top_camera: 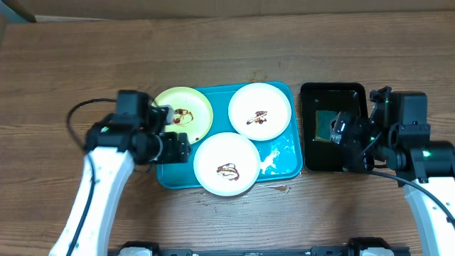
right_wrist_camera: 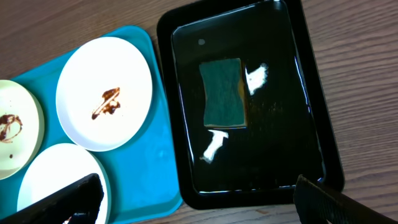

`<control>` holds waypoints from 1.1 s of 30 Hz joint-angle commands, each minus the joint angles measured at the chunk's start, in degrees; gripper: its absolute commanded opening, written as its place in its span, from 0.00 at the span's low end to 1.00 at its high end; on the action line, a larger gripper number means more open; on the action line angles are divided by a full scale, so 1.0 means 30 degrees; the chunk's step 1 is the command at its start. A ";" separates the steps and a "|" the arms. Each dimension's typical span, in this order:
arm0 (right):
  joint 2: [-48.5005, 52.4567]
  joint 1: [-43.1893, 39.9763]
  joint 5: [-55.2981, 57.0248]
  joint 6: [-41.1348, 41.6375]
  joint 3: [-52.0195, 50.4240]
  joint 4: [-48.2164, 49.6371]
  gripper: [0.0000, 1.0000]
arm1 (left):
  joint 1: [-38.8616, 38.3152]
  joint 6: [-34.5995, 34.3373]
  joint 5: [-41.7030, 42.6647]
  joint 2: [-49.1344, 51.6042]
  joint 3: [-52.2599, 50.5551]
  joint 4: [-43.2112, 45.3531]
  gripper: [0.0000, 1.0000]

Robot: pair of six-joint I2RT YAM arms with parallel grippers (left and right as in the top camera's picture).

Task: Clean dirty plates on tray and stack at the side
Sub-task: 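Move left gripper to the front white plate rim and grip it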

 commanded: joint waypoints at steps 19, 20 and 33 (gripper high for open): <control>0.0073 0.0051 -0.0109 0.0022 0.0495 0.0175 1.00 | -0.2849 -0.0925 -0.1056 0.8415 0.0291 0.1107 0.24; 0.0073 0.0051 -0.0109 0.0022 0.0495 0.0175 1.00 | -0.2849 -0.0925 -0.1005 0.8437 0.0299 0.1166 0.24; 0.0073 0.0051 -0.0117 0.0022 0.0495 0.0466 0.95 | -0.2849 -0.0925 -0.1013 0.8437 0.0299 0.1552 0.04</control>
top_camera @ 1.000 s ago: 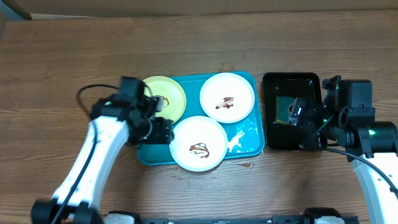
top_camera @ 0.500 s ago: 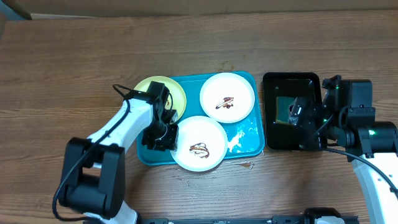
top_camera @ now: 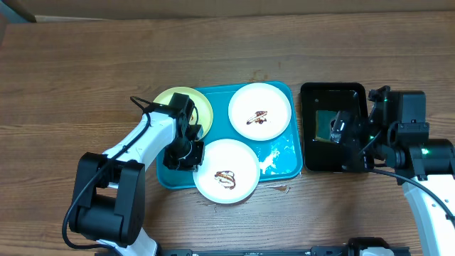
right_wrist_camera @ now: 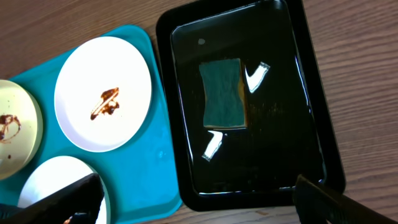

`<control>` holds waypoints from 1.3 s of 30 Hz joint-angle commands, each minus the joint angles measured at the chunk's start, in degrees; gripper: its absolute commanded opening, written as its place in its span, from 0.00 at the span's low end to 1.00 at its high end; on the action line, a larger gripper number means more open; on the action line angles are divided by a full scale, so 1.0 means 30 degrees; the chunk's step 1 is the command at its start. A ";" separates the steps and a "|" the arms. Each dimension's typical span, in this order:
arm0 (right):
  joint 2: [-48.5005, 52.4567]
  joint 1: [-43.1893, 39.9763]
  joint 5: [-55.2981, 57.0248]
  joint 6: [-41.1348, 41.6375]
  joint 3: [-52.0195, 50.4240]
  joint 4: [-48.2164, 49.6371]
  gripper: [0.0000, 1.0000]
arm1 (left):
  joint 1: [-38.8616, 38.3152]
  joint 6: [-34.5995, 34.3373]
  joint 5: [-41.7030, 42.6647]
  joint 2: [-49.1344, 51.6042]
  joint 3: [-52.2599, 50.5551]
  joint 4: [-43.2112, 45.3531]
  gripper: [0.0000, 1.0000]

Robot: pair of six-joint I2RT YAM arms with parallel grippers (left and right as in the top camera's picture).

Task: Clean dirty plates on tray and stack at the side
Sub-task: 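Move left gripper to the front white plate rim and grip it, then reach right gripper into black tray and grasp the green sponge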

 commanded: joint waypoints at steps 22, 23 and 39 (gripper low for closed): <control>0.7956 0.0124 -0.0102 -0.1996 0.4459 -0.1479 0.65 | -0.0073 -0.3002 0.0087 0.0240 0.0284 0.1035 0.04; 0.8488 0.0168 0.0036 -0.1982 0.4459 -0.1311 0.62 | -0.0073 -0.3009 0.0087 0.0240 0.0284 0.1035 0.04; 1.4367 0.0313 0.0248 -0.1982 0.4051 0.1792 0.49 | -0.0073 -0.3009 0.0087 0.0240 0.0284 0.1027 0.04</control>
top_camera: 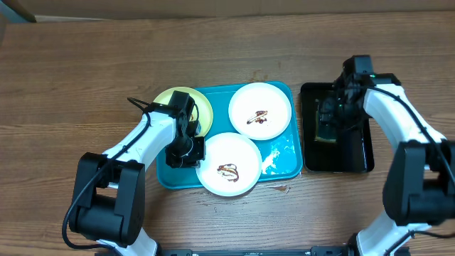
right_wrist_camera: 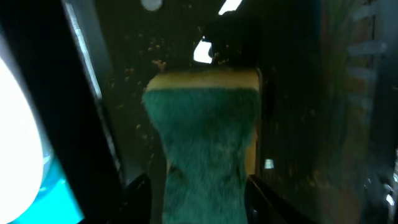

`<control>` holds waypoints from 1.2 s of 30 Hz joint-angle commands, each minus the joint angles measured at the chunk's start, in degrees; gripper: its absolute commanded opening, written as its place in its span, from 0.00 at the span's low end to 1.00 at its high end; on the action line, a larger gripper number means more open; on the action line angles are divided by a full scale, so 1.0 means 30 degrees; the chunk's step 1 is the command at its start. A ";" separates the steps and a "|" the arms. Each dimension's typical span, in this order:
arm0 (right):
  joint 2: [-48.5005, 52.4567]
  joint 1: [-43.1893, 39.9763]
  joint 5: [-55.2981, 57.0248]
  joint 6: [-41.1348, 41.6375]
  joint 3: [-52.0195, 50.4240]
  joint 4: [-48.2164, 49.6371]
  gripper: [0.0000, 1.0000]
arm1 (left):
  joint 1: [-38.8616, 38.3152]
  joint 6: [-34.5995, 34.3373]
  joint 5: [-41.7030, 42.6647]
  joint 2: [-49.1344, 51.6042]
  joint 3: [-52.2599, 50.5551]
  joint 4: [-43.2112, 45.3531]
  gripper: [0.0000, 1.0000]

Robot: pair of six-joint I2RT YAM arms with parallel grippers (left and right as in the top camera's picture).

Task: Clean dirty plates on tray and stack at the side
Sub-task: 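Reach right gripper into black tray and grasp the green sponge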

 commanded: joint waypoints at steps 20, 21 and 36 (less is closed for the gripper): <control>0.1304 0.0539 0.1326 -0.0044 -0.0663 0.1253 0.25 | -0.0073 -0.0481 -0.0255 0.0240 0.0240 0.0007 0.05; 0.1304 0.0539 0.1421 -0.0029 -0.0663 0.1224 0.19 | -0.0073 -0.0481 -0.0255 0.0240 0.0240 0.0007 0.05; 0.0583 0.0532 0.1020 0.1027 0.1064 -0.1246 0.04 | -0.0073 -0.0481 -0.0255 0.0240 0.0240 0.0007 0.05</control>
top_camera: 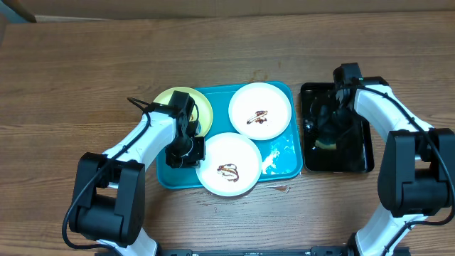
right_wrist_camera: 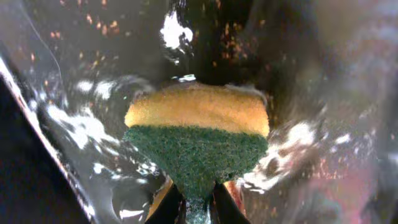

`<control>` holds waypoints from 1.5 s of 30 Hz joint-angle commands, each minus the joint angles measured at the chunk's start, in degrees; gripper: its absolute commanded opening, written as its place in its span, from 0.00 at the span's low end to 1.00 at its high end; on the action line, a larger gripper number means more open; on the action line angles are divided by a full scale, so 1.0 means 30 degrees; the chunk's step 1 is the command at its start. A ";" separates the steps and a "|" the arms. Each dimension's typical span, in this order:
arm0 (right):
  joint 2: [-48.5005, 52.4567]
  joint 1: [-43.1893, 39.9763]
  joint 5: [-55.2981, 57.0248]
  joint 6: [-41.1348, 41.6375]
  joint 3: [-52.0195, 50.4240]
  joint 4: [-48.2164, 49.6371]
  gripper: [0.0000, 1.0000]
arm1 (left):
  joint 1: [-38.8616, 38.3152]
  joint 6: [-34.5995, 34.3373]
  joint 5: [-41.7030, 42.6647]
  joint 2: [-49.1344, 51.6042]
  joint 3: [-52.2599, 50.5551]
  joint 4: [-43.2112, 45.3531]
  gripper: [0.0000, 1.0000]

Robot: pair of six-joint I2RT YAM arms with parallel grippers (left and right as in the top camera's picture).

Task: Clean dirty plates on tray and stack at the side
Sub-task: 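Reach right gripper into black tray and grasp the green sponge, then lift the sponge with right gripper, dipping it in the water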

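Three sauce-smeared plates lie on the teal tray point(top_camera: 281, 155): a yellow-green plate point(top_camera: 186, 107) at the left, a white plate point(top_camera: 259, 107) at the back and a front white plate point(top_camera: 229, 165). My left gripper point(top_camera: 193, 148) is at the front plate's left rim, its fingers closed over that rim. In the black tray point(top_camera: 357, 156) of water, my right gripper point(right_wrist_camera: 198, 206) point(top_camera: 325, 134) is shut on the green-and-yellow sponge point(right_wrist_camera: 196, 134), pinching its green end, with the yellow side facing away.
The black tray's raised walls surround the right gripper, and the water in it point(right_wrist_camera: 81, 118) is rippling. A wet smear point(top_camera: 274, 158) lies on the teal tray's right part. Bare wooden table point(top_camera: 85, 64) surrounds both trays.
My right fingers stood on either side of the sponge; now they are pinched shut on its green end, nearer the black tray's front, and the water is stirred. The left arm has not moved.
At first my left arm was left of the teal tray and my right gripper hung open beside the black tray, the sponge lying flat in it. Then the left gripper was at the front plate's rim. Later the right gripper straddled the sponge; now it grips it.
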 commanded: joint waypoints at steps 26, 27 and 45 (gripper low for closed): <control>-0.1268 0.0036 -0.1217 0.0168 -0.3002 0.4291 0.04 | -0.0073 -0.0481 -0.0255 0.0240 0.0240 0.0022 0.05; -0.1275 0.0036 -0.1260 0.0160 -0.2477 0.3803 0.04 | -0.0073 -0.0481 -0.0255 0.0240 0.0240 0.0022 0.05; -0.4612 0.0080 -0.2623 0.0597 0.2375 -0.2259 0.04 | -0.0073 -0.0481 -0.0255 0.0240 0.0233 0.0029 0.04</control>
